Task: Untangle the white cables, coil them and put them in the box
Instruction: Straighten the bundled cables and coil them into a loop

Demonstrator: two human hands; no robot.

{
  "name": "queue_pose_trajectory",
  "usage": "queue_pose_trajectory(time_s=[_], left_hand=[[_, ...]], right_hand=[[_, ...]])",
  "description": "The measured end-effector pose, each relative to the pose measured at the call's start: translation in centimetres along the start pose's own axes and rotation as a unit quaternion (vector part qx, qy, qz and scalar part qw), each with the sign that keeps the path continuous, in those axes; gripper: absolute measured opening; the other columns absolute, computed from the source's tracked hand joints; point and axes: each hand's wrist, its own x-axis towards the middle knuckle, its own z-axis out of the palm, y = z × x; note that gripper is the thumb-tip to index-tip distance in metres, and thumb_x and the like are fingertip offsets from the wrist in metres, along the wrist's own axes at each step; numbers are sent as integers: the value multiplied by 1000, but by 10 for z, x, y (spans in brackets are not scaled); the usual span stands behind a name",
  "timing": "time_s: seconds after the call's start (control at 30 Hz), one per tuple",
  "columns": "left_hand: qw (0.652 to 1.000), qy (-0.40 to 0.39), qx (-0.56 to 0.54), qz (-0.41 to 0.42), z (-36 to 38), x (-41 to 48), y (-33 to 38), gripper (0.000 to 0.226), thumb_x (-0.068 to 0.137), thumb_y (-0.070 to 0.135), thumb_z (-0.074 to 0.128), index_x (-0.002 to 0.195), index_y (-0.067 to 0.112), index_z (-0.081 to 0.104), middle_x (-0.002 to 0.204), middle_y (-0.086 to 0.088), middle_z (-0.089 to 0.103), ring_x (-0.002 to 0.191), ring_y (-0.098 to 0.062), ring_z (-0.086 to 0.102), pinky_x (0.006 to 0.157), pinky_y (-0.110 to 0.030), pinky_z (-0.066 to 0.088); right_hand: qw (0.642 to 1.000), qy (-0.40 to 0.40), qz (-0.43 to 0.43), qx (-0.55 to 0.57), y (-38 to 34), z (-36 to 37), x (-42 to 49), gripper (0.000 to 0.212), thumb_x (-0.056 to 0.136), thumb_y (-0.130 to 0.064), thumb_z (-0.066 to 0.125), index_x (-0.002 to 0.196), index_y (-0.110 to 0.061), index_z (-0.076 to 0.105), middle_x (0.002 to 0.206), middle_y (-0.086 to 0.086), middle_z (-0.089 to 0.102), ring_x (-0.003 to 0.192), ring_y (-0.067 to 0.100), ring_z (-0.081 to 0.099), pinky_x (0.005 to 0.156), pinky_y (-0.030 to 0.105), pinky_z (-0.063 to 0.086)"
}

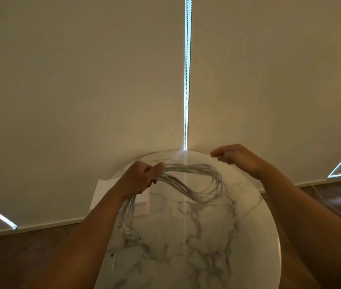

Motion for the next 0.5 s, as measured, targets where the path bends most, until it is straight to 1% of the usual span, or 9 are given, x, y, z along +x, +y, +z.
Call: queue_pose_trajectory(time_s=[0.07, 0.1, 0.17, 0.2, 0.27, 0.3, 0.33, 0.43, 0.5], left_hand=[[996, -37, 70, 32, 7, 3, 3, 57, 89, 54, 55, 56, 9, 63, 43, -1, 48, 39, -11, 40, 46, -22, 37], [993, -52, 99, 46, 10, 4, 5, 58, 88, 57, 53, 58, 8, 65, 46, -5, 53, 42, -10, 45, 50, -21, 41], [987, -78, 123, 65, 15, 7, 10, 62, 84, 63, 53, 64, 7, 70, 55, -9, 62, 49, -13, 52, 58, -25, 45], [986, -88, 120, 70, 16, 9, 13, 59, 85, 61, 56, 65, 8, 70, 56, -8, 62, 51, -14, 53, 59, -27, 45], [986, -88, 111, 88, 16, 11, 18, 50, 91, 50, 58, 61, 12, 68, 50, 0, 57, 48, -13, 50, 55, -27, 42], [986, -81, 109, 98, 16, 11, 20, 50, 93, 48, 57, 59, 13, 66, 47, 2, 54, 46, -12, 48, 54, -26, 42], [986, -74, 105, 106, 16, 11, 22, 52, 93, 49, 55, 60, 10, 65, 47, 3, 53, 45, -11, 48, 52, -24, 42], [989, -56, 82, 110, 14, 7, 26, 62, 89, 55, 52, 66, -1, 65, 49, -1, 53, 42, -10, 45, 49, -18, 40], [992, -37, 56, 110, 9, 5, 27, 60, 90, 48, 55, 63, -4, 60, 46, 1, 49, 40, -10, 42, 46, -16, 38]], right_hand=[[995, 12, -77, -66, -28, 8, 1, 28, 98, -14, 51, 122, -11, 66, 128, 4, 63, 114, 13, 56, 98, 27, 40], [987, -12, -119, -107, -43, 16, 0, 32, 99, -26, 53, 125, -12, 64, 131, 2, 62, 115, 12, 55, 99, 27, 40], [963, -102, -170, -180, -64, 38, 1, 49, 92, -48, 57, 130, -16, 60, 132, -3, 61, 116, 8, 55, 100, 26, 42], [951, -148, -176, -208, -70, 51, 1, 53, 89, -52, 59, 129, -17, 61, 127, -5, 63, 111, 4, 56, 96, 23, 43], [938, -213, -174, -213, -73, 76, 4, 39, 87, -42, 68, 115, -16, 68, 99, -7, 68, 84, 0, 59, 79, 17, 45], [942, -230, -161, -183, -72, 86, 4, 28, 86, -34, 72, 108, -15, 70, 87, -8, 68, 73, 0, 58, 73, 14, 45], [949, -231, -149, -152, -68, 92, 6, 22, 85, -27, 74, 103, -15, 72, 81, -9, 67, 69, 0, 60, 70, 13, 46], [969, -189, -125, -103, -58, 98, 6, 18, 84, -19, 75, 101, -13, 73, 89, 1, 73, 79, 10, 69, 77, 19, 52], [975, -195, -101, -40, -52, 99, 0, 10, 88, -13, 70, 97, -10, 72, 88, 11, 74, 78, 20, 72, 76, 22, 56]])
